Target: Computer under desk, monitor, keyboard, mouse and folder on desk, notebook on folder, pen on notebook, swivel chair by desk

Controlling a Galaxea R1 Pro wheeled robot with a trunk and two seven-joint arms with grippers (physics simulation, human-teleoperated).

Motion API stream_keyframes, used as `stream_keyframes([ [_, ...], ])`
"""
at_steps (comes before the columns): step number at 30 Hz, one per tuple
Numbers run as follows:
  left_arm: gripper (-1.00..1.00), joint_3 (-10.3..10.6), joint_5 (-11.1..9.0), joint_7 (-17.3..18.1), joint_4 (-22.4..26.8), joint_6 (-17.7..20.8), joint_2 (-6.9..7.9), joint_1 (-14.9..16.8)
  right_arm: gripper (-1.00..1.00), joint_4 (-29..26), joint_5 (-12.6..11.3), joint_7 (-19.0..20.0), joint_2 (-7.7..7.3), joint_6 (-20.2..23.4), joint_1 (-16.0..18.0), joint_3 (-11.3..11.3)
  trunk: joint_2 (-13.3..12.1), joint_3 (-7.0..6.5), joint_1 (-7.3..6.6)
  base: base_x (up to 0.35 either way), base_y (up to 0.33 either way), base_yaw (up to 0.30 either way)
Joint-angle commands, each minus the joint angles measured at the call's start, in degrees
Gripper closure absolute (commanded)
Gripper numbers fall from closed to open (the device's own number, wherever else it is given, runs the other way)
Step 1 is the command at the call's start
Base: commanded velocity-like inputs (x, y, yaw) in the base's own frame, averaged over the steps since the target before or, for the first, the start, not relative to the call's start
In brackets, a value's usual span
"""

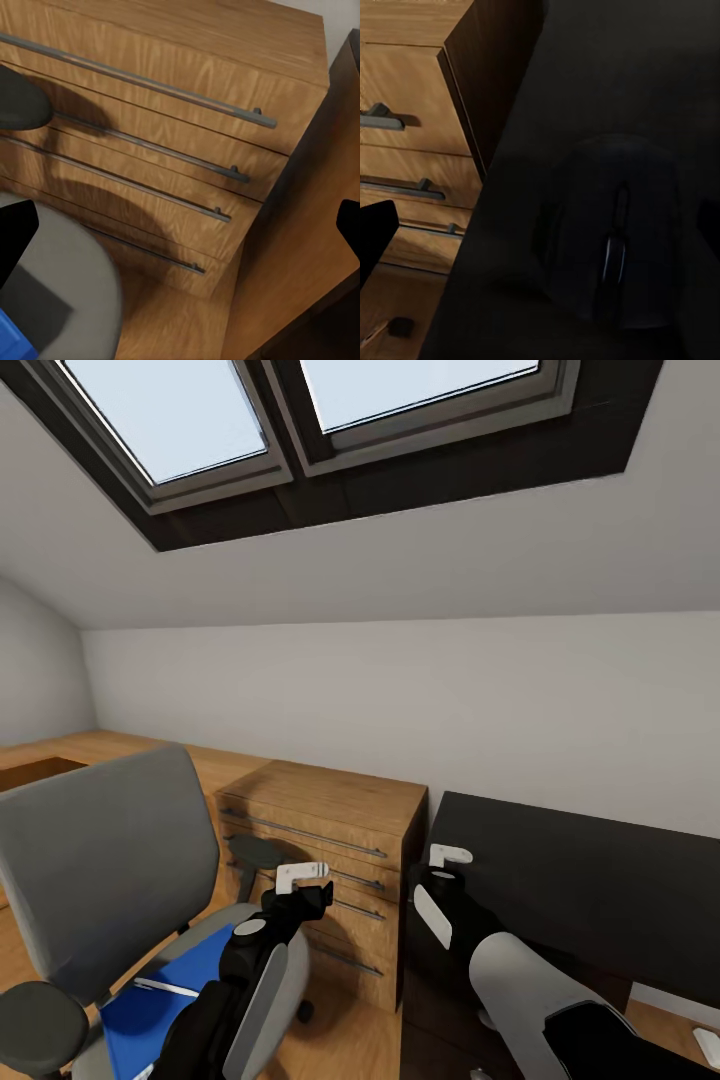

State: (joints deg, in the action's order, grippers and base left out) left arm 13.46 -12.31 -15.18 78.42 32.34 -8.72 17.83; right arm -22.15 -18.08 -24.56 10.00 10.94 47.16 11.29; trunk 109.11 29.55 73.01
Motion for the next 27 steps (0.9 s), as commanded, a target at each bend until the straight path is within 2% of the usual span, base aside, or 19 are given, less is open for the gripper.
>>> stream_keyframes([
  [1,-1.00,0.1,-0.6,-0.5,0.1,0.2,0.02,0.0,-1.00,-0.1,0.0,-0.4,0.00,0.4,0.0,0.2,0.0,0.07,-0.01,0.000,0.000,0.000],
  [6,-1.00,0.1,-0.6,-0.5,0.1,0.2,0.02,0.0,-1.00,-0.1,0.0,-0.4,0.00,0.2,0.0,0.2,0.0,0.07,-0.01,0.000,0.000,0.000],
  [18,-1.00,0.1,-0.6,-0.5,0.1,0.2,0.02,0.0,-1.00,-0.8,0.1,-0.8,0.00,-0.6,0.0,0.2,-4.8,-2.08,-2.64,0.000,0.000,0.000],
  [21,-1.00,0.1,-0.6,-0.5,0.1,0.2,0.02,0.0,-1.00,-4.8,0.1,-1.1,0.00,-1.9,-0.3,0.2,-6.0,-2.62,-3.30,0.000,0.000,0.000],
  [22,-1.00,0.1,-0.6,-0.5,0.2,0.2,0.02,0.1,-1.00,-8.6,0.1,-1.3,0.00,-1.9,-2.2,0.3,-6.4,-2.80,-3.52,0.000,0.000,0.000],
  [27,-1.00,0.1,-0.6,-0.5,2.3,0.2,0.19,0.0,-1.00,-19.3,0.2,-2.4,0.00,-1.5,-8.3,0.3,-6.4,-2.80,-3.52,0.000,0.000,0.000],
])
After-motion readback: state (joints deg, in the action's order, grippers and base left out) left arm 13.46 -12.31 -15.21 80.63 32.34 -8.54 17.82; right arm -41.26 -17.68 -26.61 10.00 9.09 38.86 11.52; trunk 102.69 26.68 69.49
